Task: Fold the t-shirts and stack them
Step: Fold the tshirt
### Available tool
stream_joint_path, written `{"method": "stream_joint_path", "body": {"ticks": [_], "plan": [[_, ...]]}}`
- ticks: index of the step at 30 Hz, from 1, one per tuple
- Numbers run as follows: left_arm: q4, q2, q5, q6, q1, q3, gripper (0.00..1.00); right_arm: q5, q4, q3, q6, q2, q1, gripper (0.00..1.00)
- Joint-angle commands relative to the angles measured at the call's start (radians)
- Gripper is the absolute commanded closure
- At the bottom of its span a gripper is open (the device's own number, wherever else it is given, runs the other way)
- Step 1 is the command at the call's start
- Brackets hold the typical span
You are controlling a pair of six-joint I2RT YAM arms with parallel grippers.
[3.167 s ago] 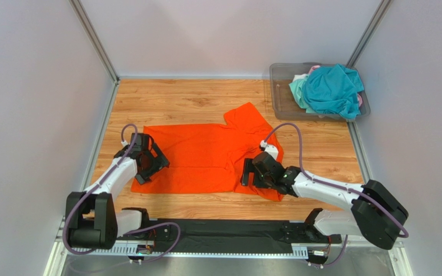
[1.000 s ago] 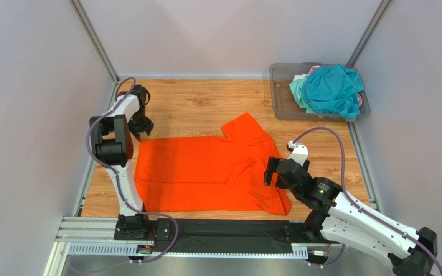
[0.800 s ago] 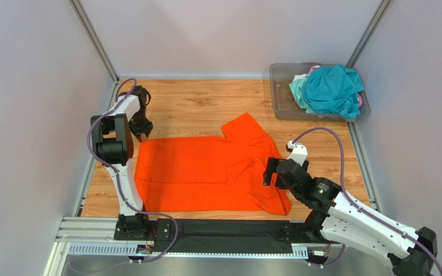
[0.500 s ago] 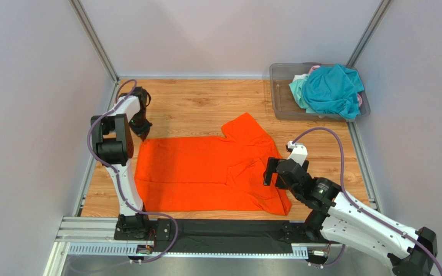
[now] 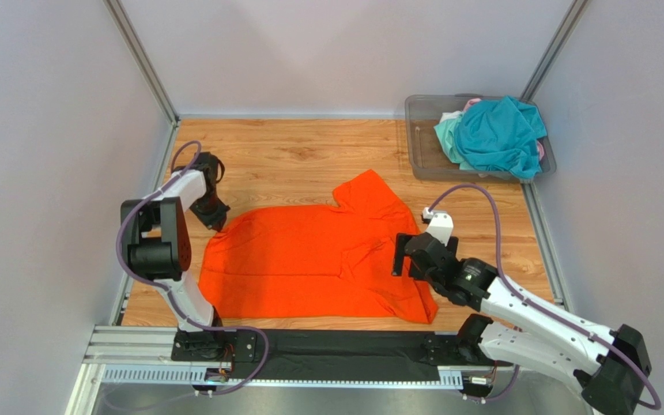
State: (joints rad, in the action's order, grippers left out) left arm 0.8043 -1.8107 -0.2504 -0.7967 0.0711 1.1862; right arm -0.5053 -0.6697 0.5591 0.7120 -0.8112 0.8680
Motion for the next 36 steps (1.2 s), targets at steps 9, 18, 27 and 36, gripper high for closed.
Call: {"method": "stream_joint_path", "body": {"ticks": [9,18,27,36], "plan": [[-0.192,0.218,0.117,0.105,-0.021,-0.103,1.0,0.151,0.068,0.511,-0.088,-0.508,-0.185,0.0],[-0.221,0.272,0.12,0.125,-0.021,-0.139,1.0,0.233,-0.014,1.137,-0.221,-1.06,-0.374,0.02],[-0.235,0.274,0.132,0.134,-0.011,-0.152,1.0,0.222,-0.131,1.642,-0.276,-1.534,-0.439,0.08],[-0.24,0.264,0.145,0.131,-0.005,-0.152,1.0,0.177,-0.139,1.704,-0.37,-1.689,-0.445,0.19]]}}
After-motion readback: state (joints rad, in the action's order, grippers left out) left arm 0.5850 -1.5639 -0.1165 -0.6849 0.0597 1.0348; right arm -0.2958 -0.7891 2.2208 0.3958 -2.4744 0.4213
